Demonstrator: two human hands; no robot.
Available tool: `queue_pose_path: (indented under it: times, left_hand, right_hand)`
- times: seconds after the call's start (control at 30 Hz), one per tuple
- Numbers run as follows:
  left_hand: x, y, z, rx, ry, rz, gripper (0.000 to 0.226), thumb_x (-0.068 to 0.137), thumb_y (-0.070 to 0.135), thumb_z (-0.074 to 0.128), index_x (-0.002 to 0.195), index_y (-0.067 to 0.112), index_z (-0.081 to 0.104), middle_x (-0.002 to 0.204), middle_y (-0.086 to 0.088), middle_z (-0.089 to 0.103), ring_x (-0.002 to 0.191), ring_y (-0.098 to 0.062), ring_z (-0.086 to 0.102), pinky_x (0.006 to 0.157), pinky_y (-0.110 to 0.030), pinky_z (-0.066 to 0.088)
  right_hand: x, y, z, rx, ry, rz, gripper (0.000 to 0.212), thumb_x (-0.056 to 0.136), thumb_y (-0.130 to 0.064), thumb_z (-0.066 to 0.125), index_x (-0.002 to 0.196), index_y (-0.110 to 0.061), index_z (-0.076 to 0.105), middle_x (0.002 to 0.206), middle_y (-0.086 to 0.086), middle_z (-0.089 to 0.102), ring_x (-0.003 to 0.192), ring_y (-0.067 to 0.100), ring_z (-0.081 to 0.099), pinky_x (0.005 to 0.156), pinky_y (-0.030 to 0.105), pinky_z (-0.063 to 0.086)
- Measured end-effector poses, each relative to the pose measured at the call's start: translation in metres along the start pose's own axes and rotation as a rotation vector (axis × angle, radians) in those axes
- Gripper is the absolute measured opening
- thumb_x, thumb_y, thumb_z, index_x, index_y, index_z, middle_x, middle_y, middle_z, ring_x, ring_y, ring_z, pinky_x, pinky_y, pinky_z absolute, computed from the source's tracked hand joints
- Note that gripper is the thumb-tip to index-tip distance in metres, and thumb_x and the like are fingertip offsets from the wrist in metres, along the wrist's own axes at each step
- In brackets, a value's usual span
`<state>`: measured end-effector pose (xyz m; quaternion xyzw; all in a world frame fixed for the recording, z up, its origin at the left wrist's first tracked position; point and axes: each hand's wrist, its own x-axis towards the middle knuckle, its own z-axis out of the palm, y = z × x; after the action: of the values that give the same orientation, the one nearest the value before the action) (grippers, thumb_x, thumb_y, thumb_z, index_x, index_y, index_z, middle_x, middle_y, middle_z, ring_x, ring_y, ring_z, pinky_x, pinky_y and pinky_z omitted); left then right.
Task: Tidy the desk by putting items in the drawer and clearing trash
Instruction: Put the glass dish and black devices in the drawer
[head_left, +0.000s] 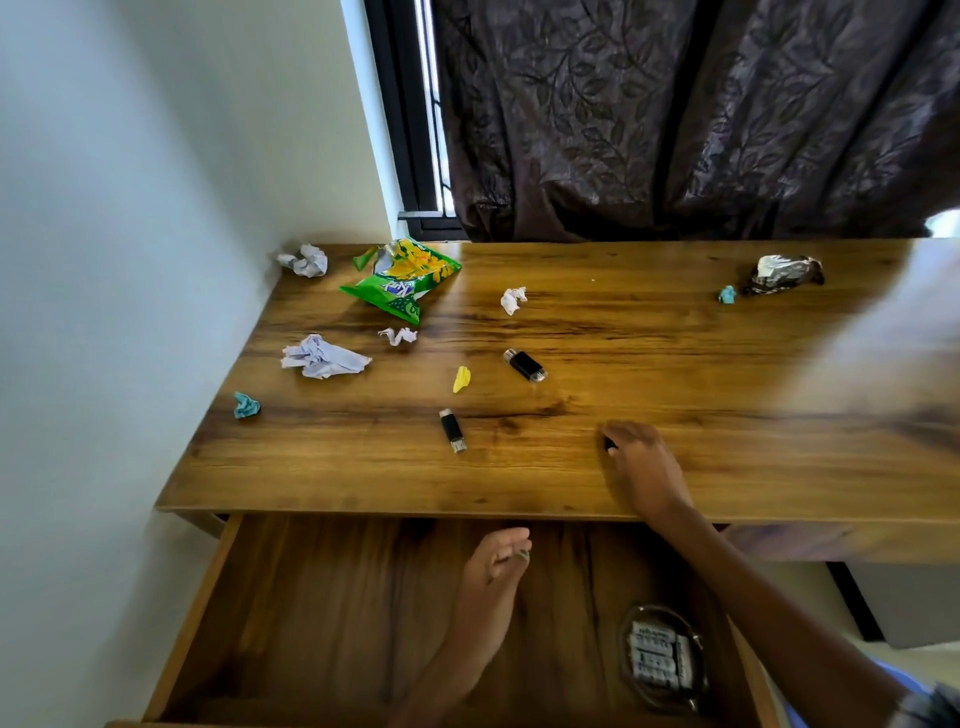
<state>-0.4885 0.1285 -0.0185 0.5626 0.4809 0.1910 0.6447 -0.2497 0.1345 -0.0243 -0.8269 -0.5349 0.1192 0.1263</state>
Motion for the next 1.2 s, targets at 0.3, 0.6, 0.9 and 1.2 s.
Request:
queue_pose_path:
  times: [0.3, 0.6, 0.9, 1.2]
  left_hand:
    - [0.023, 0.026, -0.017, -0.902, -0.157, -0.435, 0.046, 0.098, 0.038, 0.037, 0.117, 0.002, 0.060, 0.118, -0.018, 0.066, 0.105, -0.028, 0.065, 0.093, -0.038, 0.051]
    - [0.038, 0.020, -0.055, -1.157, -0.100, -0.400, 0.036, 0.098, 0.025, 0.043, 0.112, 0.001, 0.065, 0.105, -0.015, 0.070, 0.089, -0.026, 0.071, 0.083, -0.039, 0.055]
    - [0.040, 0.012, -0.072, -1.222, -0.117, -0.357, 0.043, 0.089, 0.028, 0.049, 0.122, 0.002, 0.061, 0.126, -0.017, 0.062, 0.112, -0.030, 0.063, 0.100, -0.044, 0.047]
    - [0.055, 0.017, -0.069, -1.226, -0.080, -0.340, 0.051, 0.090, 0.036, 0.049, 0.126, 0.000, 0.055, 0.122, -0.020, 0.064, 0.112, -0.029, 0.061, 0.096, -0.041, 0.049]
  right_hand:
    - [-0.046, -0.087, -0.005, 0.384, -0.244, -0.319, 0.057, 0.078, -0.046, 0.066, 0.130, -0.042, 0.045, 0.118, -0.020, 0.052, 0.109, -0.006, 0.046, 0.086, 0.011, 0.035]
    - [0.077, -0.095, -0.010, 0.253, 0.102, -0.122, 0.035, 0.090, -0.020, 0.057, 0.124, -0.012, 0.056, 0.127, 0.008, 0.054, 0.115, 0.021, 0.050, 0.098, 0.037, 0.043]
    - [0.116, -0.082, 0.020, 0.126, 0.179, 0.092, 0.032, 0.087, -0.012, 0.057, 0.119, -0.010, 0.059, 0.109, 0.014, 0.064, 0.096, 0.028, 0.059, 0.077, 0.038, 0.052]
    - [-0.028, -0.139, 0.018, 0.598, 0.050, -0.090, 0.037, 0.081, -0.029, 0.069, 0.116, -0.033, 0.056, 0.096, -0.025, 0.059, 0.082, -0.010, 0.060, 0.064, 0.007, 0.048]
